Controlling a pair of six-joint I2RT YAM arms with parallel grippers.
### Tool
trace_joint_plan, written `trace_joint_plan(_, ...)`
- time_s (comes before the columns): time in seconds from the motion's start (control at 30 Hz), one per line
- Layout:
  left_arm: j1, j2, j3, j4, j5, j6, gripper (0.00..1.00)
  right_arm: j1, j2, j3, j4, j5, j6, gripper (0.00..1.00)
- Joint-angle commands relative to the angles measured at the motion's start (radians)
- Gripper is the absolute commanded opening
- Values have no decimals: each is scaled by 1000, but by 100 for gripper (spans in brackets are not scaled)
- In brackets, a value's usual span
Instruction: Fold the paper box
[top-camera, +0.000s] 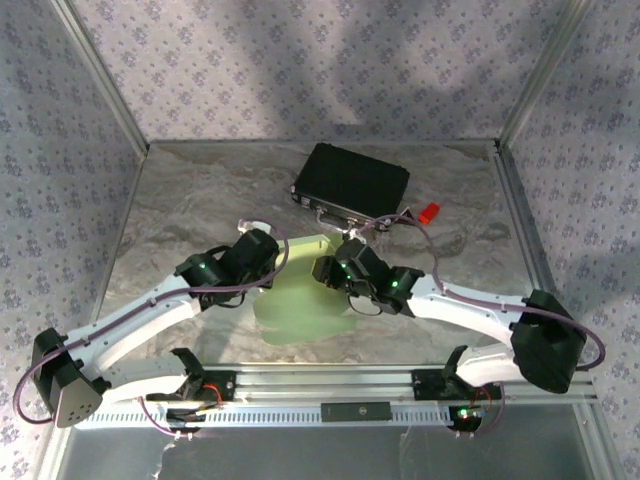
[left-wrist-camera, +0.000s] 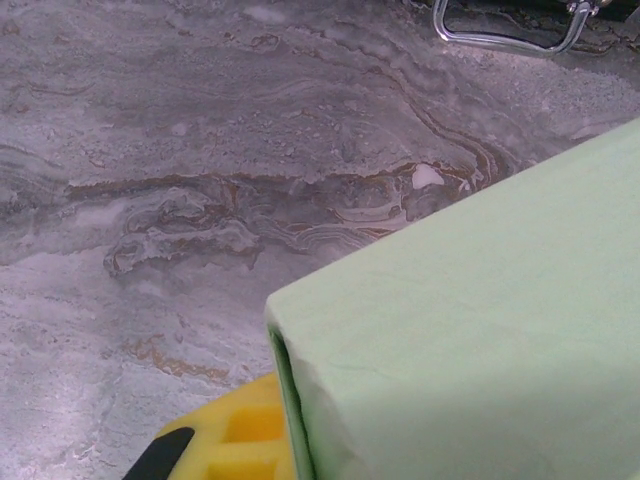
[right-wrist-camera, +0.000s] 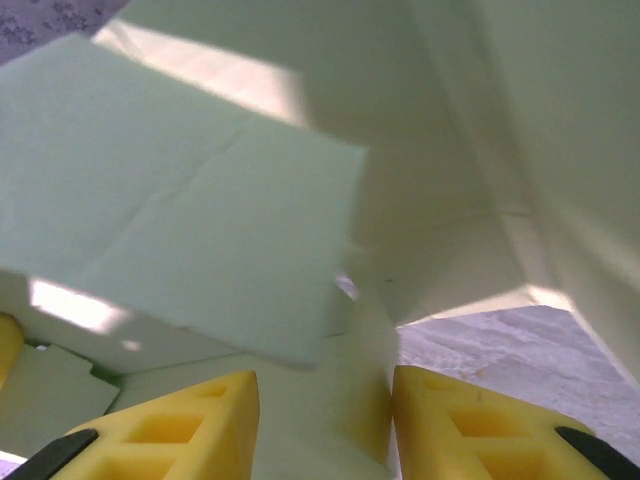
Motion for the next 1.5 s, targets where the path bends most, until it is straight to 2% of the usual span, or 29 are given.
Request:
trace_joint_plan(0.0,-6,-4,42,19,-10,8,0,28,20,62,-5,2,-41,41)
trace_joint_plan(0.4,-5,-10,43,19,-12,10,0,54,80,102,-26,-2,-69,40)
trace_joint_plan(0.6,-5,-11,34,18,-18,14,0,72,-7,165,-122,45,-169,41)
trace_joint_plan(0.73,4,-18,40,0,-5,32,0,59,-157,155,-186,66,-281,46)
trace_joint_plan(0.8,14,-23,43,-12,14,42,0,5,-251,105,-168,-14,-333,48)
trace_joint_plan(0.83,19,-25,47,-17,21,47,0,-41,-304,70,-143,-94,-374,49)
trace_joint_plan(0.87,28,-27,49,-20,30,52,0,-119,-349,33,-98,-205,-397,50)
trace_joint_plan(0.93,54,-30,52,-23,74,66,0,-255,-411,-2,-73,-334,-385,49)
trace_joint_plan(1.03,138,-39,50,-2,242,95,0,-442,-425,-33,-58,-527,-382,47)
trace_joint_plan(1.13,227,-41,72,-14,397,112,0,-596,-365,-94,69,-804,-370,43)
trace_joint_plan(1.17,247,-40,85,-22,447,125,0,-630,-343,-112,110,-857,-369,40)
trace_joint_plan(1.3,309,-28,124,-63,565,181,0,-693,-278,-156,255,-987,-369,33)
trace_joint_plan(1.37,339,-29,134,-74,614,203,0,-696,-240,-163,339,-1050,-358,33)
trace_joint_plan(1.47,359,-34,137,-71,650,225,0,-686,-201,-146,369,-1100,-370,33)
